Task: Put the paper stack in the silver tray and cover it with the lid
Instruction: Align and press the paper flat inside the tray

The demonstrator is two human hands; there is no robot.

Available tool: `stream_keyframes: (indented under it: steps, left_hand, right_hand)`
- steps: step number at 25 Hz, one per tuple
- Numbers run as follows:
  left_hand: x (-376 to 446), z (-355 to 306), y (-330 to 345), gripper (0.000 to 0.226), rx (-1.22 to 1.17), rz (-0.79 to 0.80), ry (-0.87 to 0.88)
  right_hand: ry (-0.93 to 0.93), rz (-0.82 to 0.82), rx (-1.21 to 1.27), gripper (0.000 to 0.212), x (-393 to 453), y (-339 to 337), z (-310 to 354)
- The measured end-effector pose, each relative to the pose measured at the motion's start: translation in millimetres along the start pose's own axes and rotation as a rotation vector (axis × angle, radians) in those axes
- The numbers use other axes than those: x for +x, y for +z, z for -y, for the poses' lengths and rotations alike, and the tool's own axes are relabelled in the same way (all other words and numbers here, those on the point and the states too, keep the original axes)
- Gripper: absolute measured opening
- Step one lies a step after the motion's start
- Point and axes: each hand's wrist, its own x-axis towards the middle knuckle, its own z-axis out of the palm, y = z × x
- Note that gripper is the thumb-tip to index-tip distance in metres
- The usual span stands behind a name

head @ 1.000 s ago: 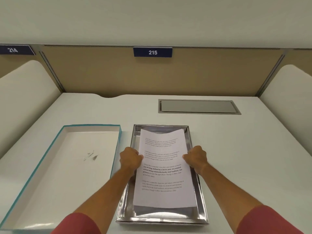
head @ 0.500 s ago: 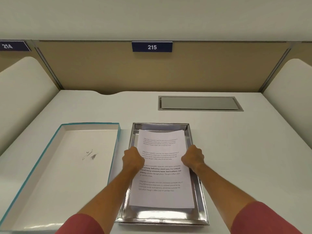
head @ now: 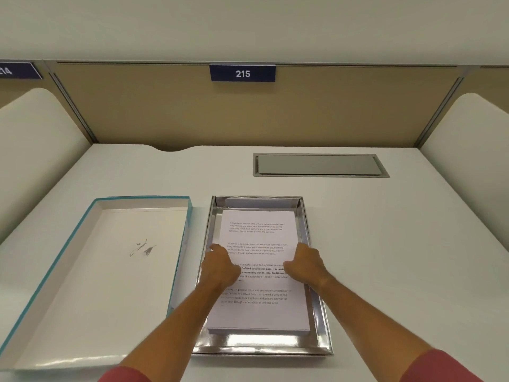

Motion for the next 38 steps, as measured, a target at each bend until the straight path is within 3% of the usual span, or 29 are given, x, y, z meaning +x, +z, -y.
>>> stream_keyframes:
  steps: [2,6,8,11,15,30,35,38]
  left_hand:
    - [-13,8,3,0.082,-0.017,0.026,0.021]
    - [-40,30,10,0.116,0.087,0.145,0.072]
    - [-50,40,15,0.129,0.179,0.181,0.082]
    - [-61,50,25,0.137,0.276,0.176,0.102]
    - [-67,61,36,0.130,0.356,0.109,0.132]
    - [-69,67,45,0.118,0.395,0.002,0.174]
    - [-72,64,43,0.116,0.393,0.006,0.173]
    - [-72,61,38,0.121,0.357,0.059,0.164]
  right_hand:
    - [-0.066,0.066,-0.022,0.043,-13,5,-7]
    - [-0.119,0.234,-0.242,0.119,-43,17,-21]
    - [-0.138,0.275,-0.355,0.131,-58,23,-26]
    - [-0.191,0.261,-0.441,0.129,-75,27,-29]
    - [-0.238,0.213,-0.532,0.114,-82,30,-31]
    - [-0.270,0.128,-0.455,0.104,-83,31,-35]
    - [-0.263,0.140,-0.479,0.103,-84,30,-33]
    - [-0.221,0.231,-0.498,0.109,-82,28,-30]
